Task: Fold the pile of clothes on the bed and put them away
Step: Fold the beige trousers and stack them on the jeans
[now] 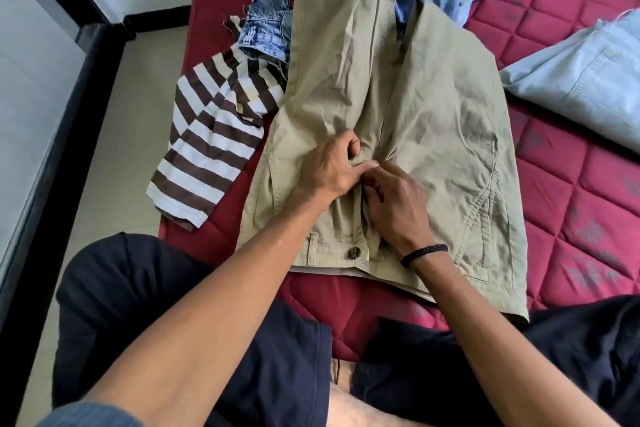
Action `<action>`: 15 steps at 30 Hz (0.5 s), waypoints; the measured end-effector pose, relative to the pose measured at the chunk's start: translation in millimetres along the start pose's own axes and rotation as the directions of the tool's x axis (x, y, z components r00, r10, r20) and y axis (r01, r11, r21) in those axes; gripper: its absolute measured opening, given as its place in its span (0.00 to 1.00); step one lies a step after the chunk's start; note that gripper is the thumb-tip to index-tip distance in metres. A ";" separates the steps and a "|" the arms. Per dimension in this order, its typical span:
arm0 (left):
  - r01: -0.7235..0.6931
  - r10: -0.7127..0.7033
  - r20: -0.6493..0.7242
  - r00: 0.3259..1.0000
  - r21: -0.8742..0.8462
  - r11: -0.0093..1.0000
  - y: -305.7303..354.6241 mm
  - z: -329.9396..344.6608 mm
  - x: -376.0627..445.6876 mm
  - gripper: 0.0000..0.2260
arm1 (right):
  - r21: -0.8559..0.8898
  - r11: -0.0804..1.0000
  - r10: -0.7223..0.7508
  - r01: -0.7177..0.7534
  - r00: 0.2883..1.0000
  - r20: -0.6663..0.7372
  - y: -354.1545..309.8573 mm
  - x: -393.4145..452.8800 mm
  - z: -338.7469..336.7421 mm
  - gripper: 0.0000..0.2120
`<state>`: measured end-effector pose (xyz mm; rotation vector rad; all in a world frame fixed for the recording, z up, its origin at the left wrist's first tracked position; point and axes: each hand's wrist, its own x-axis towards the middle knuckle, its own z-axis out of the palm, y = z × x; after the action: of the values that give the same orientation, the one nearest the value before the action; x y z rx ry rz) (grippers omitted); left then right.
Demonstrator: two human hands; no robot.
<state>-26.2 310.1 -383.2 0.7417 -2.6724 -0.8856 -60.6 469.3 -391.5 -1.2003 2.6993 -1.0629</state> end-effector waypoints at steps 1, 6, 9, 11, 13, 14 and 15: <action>-0.014 0.015 -0.030 0.999 0.033 0.999 0.9 1.6 -2.7 0.19 | 0.027 0.999 -0.021 0.020 0.999 0.032 0.7 -0.6 -4.8 0.04; -0.032 0.039 -0.089 0.995 0.070 0.997 3.0 5.5 -8.5 0.18 | 0.135 0.963 -0.265 0.234 0.915 0.303 -8.7 -36.4 -37.7 0.04; -0.034 0.041 -0.088 0.995 0.084 0.996 6.8 2.8 -13.2 0.18 | 0.171 0.968 -0.233 0.185 0.917 0.324 -8.7 -51.9 -53.1 0.02; -0.035 0.042 -0.076 0.996 0.097 0.995 9.5 2.8 -15.4 0.18 | 0.170 0.960 -0.275 0.224 0.876 0.398 -5.5 -58.3 -61.6 0.08; -0.119 0.123 -0.036 0.992 0.092 0.989 11.5 -8.3 -24.0 0.21 | 0.061 0.941 -0.311 0.333 0.782 0.540 2.9 -69.8 -70.6 0.23; -0.196 0.194 0.026 0.981 0.074 0.978 10.4 -17.6 -36.2 0.25 | -0.035 0.910 -0.319 0.413 0.753 0.575 9.9 -76.4 -78.0 0.27; -0.296 0.285 0.116 0.952 0.093 0.951 5.7 -27.9 -52.6 0.30 | -0.113 0.874 -0.326 0.473 0.743 0.585 18.8 -82.0 -87.1 0.27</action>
<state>26.2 328.2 -360.7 0.3151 -2.8390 -0.7220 -37.6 582.9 -356.4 -1.8538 2.2013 -0.2732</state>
